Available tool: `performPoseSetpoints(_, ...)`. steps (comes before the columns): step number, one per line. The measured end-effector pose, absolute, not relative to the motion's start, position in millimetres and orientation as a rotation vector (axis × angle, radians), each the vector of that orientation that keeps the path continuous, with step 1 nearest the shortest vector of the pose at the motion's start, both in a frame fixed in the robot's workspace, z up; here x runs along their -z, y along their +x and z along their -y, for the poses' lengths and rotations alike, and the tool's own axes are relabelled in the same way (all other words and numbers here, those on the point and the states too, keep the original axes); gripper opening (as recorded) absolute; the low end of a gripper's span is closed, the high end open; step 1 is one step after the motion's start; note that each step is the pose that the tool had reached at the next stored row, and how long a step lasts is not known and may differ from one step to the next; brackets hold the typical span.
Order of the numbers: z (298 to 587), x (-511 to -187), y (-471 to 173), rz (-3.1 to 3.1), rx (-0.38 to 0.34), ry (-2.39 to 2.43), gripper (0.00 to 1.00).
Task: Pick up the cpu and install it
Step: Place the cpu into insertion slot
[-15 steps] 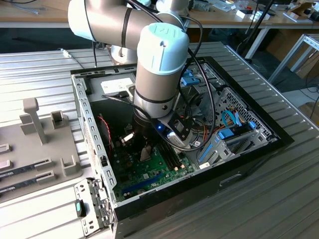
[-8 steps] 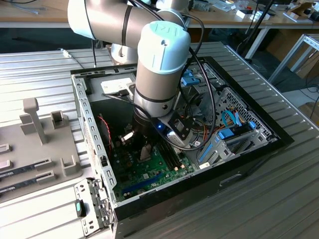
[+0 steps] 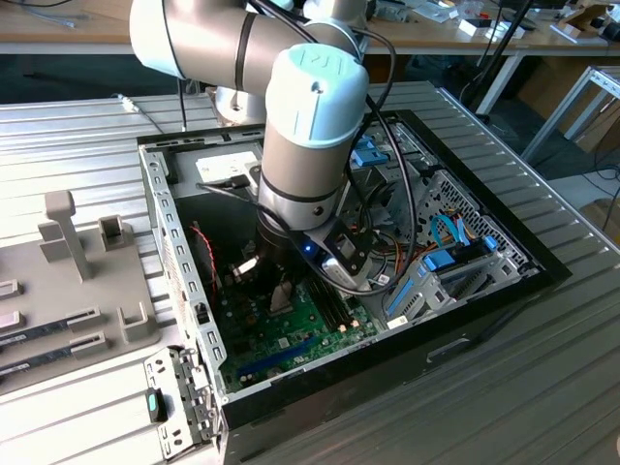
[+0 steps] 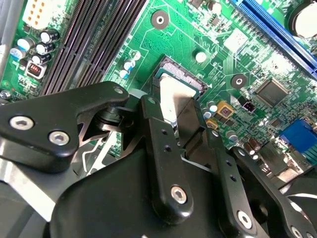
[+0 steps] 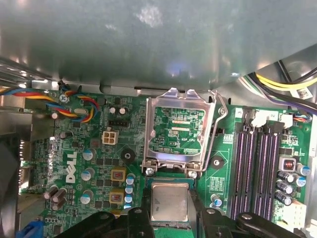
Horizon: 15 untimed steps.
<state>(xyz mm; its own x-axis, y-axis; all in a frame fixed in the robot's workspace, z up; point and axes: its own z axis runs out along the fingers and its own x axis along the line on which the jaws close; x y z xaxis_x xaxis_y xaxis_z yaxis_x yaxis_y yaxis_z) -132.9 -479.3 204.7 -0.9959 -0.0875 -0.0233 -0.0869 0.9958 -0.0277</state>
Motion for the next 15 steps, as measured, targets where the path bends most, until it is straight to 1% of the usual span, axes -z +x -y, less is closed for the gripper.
performPoseSetpoints(15,486.4,-204.6,-132.6,-3.117,0.042,-0.049,0.39)
